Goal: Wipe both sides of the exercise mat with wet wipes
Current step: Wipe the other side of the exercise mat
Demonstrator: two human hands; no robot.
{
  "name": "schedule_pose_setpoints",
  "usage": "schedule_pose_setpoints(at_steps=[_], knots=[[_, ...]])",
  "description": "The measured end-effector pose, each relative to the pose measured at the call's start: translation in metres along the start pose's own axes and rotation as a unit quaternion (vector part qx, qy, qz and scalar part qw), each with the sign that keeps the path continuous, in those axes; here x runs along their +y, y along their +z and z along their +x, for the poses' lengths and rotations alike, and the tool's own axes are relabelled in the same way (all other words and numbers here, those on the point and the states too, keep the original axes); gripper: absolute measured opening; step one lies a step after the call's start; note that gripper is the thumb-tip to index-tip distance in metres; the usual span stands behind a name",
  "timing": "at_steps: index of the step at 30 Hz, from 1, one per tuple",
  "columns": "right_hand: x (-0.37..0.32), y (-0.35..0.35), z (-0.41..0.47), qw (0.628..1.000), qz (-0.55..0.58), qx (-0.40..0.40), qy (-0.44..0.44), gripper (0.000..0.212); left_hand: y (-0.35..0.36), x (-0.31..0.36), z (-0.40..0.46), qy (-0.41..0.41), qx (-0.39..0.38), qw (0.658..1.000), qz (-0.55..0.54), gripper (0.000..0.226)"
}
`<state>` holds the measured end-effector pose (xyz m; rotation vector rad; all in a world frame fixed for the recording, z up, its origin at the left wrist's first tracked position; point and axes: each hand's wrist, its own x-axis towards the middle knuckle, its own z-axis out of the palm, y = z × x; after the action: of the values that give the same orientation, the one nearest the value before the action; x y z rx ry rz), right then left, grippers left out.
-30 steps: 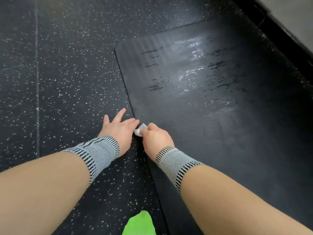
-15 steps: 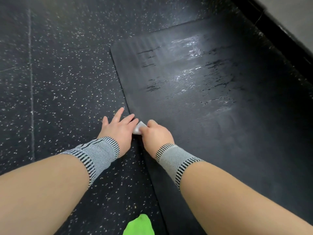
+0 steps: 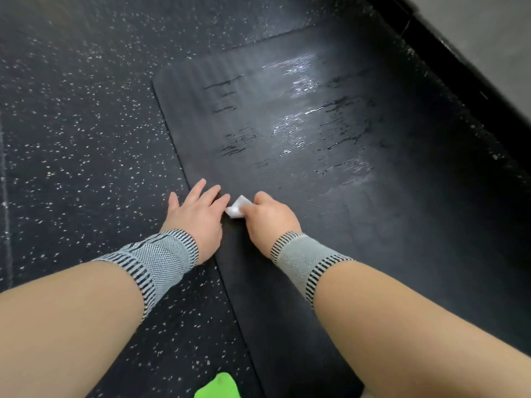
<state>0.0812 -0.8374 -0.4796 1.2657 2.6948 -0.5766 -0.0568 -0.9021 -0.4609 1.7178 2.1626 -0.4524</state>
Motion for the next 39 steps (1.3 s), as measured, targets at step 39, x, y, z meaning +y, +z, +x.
schedule_pose_setpoints(at_steps=[39], knots=[[0.181,-0.047,-0.020,0.992,0.020,0.113,0.052,0.025,-0.057,0.135,0.108,0.162,0.033,0.985,0.049,0.073]])
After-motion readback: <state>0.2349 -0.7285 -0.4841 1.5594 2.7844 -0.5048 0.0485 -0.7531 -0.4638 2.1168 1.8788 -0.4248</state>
